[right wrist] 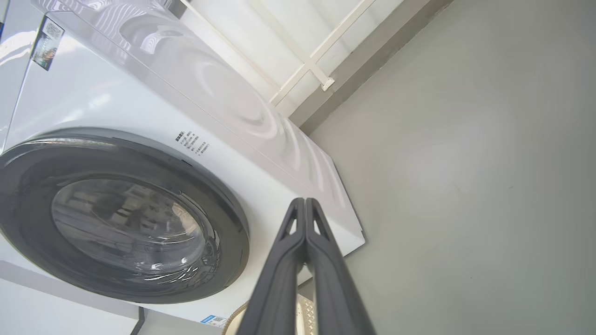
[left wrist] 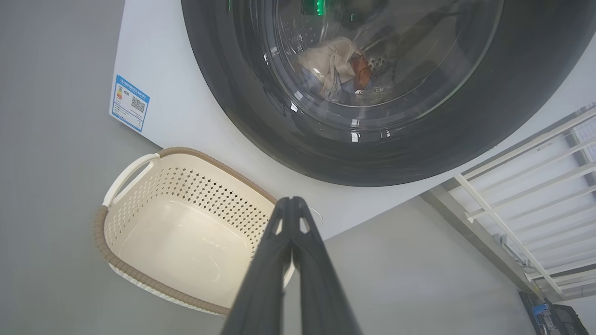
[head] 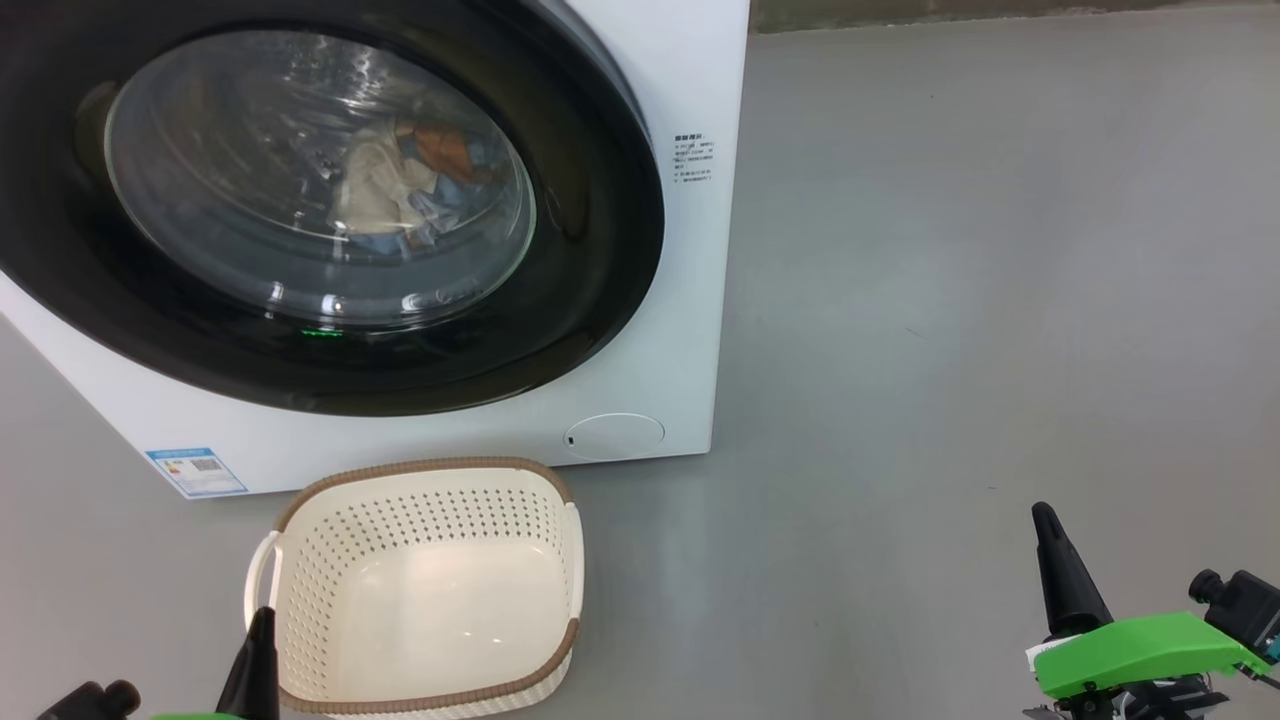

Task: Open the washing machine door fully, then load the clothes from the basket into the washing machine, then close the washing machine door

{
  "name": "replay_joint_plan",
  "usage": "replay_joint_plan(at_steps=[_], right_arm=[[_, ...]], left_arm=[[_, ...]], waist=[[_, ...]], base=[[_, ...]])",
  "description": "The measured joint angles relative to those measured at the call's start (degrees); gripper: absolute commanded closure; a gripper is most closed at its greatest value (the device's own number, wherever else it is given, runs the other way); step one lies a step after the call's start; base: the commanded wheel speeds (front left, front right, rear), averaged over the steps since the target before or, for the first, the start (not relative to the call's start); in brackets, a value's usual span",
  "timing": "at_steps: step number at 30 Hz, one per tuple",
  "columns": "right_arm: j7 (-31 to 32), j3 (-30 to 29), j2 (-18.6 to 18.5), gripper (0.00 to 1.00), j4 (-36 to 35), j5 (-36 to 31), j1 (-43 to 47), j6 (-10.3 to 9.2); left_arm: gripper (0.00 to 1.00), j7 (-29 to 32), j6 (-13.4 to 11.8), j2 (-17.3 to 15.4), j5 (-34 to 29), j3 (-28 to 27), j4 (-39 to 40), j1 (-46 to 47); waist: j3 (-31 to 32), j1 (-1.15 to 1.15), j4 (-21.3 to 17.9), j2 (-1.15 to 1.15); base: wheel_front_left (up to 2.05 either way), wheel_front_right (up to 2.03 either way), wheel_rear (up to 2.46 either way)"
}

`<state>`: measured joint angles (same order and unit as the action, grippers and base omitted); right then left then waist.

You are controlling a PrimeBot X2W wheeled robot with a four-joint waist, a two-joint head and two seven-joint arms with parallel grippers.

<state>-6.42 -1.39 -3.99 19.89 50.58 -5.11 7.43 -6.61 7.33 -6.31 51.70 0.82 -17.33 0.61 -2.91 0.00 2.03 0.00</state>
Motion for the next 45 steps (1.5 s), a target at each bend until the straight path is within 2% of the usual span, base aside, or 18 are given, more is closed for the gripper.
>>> replay_joint_plan(at_steps=[45], right_arm=[[7.42, -3.69, 0.51, 1.00, -2.22, 23.96, -0.02, -0.01]], left_arm=[[1.00, 7.22, 0.00, 2.10, 23.63, -2.82, 0.66, 1.93]], waist=[[1.70, 0.00, -1.20, 0.00]], base=[[0.00, 0.00, 0.00]])
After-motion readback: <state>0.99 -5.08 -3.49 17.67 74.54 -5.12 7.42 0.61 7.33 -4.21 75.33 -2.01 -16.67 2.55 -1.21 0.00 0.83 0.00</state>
